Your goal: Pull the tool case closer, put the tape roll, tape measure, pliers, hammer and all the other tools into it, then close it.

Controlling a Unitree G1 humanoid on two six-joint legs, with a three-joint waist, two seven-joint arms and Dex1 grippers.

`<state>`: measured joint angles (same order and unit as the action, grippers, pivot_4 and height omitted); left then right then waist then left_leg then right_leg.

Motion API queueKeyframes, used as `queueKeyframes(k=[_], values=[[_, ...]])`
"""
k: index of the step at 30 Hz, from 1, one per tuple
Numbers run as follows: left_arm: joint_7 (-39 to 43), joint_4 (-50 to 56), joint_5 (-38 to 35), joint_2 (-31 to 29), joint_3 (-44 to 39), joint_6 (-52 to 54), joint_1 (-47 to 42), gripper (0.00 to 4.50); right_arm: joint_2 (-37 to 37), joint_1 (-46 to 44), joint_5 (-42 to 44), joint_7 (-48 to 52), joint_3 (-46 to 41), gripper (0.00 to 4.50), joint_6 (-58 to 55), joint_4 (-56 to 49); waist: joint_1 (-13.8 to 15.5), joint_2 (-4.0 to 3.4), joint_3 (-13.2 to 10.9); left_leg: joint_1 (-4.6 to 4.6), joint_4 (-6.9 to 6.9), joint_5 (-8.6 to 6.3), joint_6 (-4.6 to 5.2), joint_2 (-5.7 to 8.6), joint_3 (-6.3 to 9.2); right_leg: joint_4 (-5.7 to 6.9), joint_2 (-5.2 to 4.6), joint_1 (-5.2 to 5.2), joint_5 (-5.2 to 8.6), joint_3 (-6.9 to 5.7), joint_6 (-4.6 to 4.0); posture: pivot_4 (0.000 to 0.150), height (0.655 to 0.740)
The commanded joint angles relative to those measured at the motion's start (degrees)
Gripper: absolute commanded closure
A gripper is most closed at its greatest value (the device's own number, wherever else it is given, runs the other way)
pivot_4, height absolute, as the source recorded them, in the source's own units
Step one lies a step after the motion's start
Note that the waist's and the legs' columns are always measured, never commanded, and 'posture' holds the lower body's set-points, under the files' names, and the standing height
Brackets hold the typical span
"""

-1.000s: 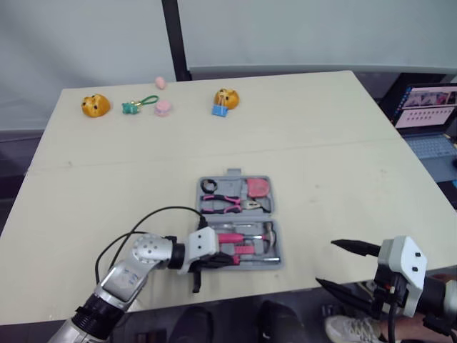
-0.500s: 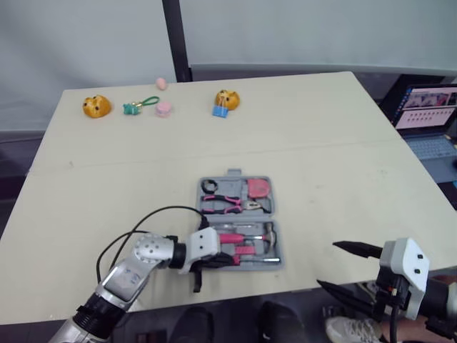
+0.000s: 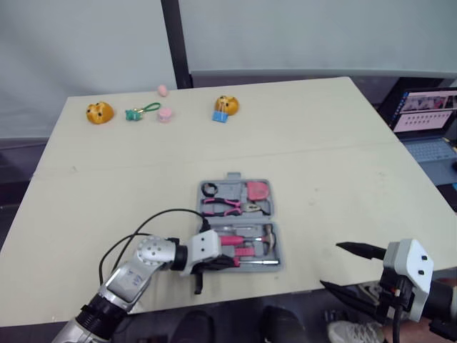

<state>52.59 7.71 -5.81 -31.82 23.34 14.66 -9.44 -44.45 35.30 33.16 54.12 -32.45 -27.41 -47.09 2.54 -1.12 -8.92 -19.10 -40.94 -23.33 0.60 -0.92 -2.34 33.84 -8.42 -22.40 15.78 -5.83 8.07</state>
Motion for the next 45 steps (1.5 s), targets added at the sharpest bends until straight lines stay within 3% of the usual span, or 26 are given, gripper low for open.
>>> queueKeyframes(k=[1, 7, 14, 17, 24, 31, 38, 45], values=[[0.43, -0.62, -4.13, -1.30, -4.28, 6.84, 3.18, 4.41, -0.15, 0.14, 0.83, 0.17, -2.24, 0.00, 0.61, -1.67, -0.11, 0.01, -0.01, 0.00, 0.00, 0.00, 0.00, 0.00, 0.00, 0.00, 0.00, -0.01, 0.01, 0.00, -0.01, 0.150, 0.7400], [0.80, 11.70, -26.10, -6.14, -23.52, 29.58, -0.60, 4.41, -2.33, -2.32, 2.45, -0.62, -3.69, 0.00, -2.66, -1.14, -1.12, 0.17, -0.43, -0.13, 0.02, 0.01, -0.03, -0.08, 0.15, 0.17, 0.01, -0.14, 0.06, -0.12, -0.11, 0.150, 0.7400], [6.08, 14.39, -31.01, -18.83, -35.22, 33.98, 8.12, 4.41, -4.65, -5.20, 3.02, -1.54, -1.42, 0.00, -8.27, 1.90, -1.32, 0.21, -0.54, -0.14, 0.22, -0.05, -0.02, 0.00, 0.07, -0.02, 0.00, -0.12, 0.05, -0.10, -0.10, 0.150, 0.7400], [7.88, 13.34, -30.09, -21.33, -38.25, 31.83, 14.38, 4.50, -3.79, -6.30, 3.24, -2.16, -0.44, 0.94, -9.29, 3.21, -1.27, 0.30, -0.63, -0.13, 0.31, -0.06, -0.03, -0.01, 0.03, -0.07, 0.00, -0.15, 0.06, -0.11, -0.11, 0.150, 0.7400], [6.30, 10.93, -27.18, -20.06, -40.42, 26.48, 22.50, 4.50, -1.44, -8.22, 1.74, -4.02, 3.37, 4.47, -8.96, 6.11, -1.11, 0.46, -0.77, -0.13, 0.32, -0.05, -0.08, -0.01, 0.05, -0.06, -0.01, -0.16, 0.09, -0.10, -0.16, 0.150, 0.7400], [0.34, 5.86, -21.14, -14.33, -36.05, 19.39, 20.59, 4.50, -0.71, -12.85, -2.53, -7.94, 9.31, 4.47, -8.22, 8.88, -1.21, 0.44, -0.78, -0.10, 0.33, -0.05, -0.11, -0.03, 0.02, -0.01, -0.01, -0.17, 0.08, -0.10, -0.14, 0.150, 0.7400], [-1.59, -2.35, -15.59, -11.18, -26.64, 18.78, 6.96, 4.50, -5.22, -27.44, -7.13, -14.12, 20.78, 4.47, -19.61, 14.66, -1.14, 0.47, -0.81, -0.12, 0.21, 0.01, -0.18, -0.02, 0.02, 0.15, -0.01, -0.21, 0.06, -0.12, -0.11, 0.150, 0.7400], [1.16, -15.36, -9.27, -8.68, -18.74, 12.43, -6.05, 4.50, -4.86, -42.44, -10.60, -15.62, 31.21, 4.47, -25.49, 22.54, -1.40, 0.47, -0.81, -0.22, 0.31, 0.02, -0.17, -0.01, -0.53, 0.12, 0.02, -0.34, 0.05, -0.23, -0.09, 0.150, 0.7400]])
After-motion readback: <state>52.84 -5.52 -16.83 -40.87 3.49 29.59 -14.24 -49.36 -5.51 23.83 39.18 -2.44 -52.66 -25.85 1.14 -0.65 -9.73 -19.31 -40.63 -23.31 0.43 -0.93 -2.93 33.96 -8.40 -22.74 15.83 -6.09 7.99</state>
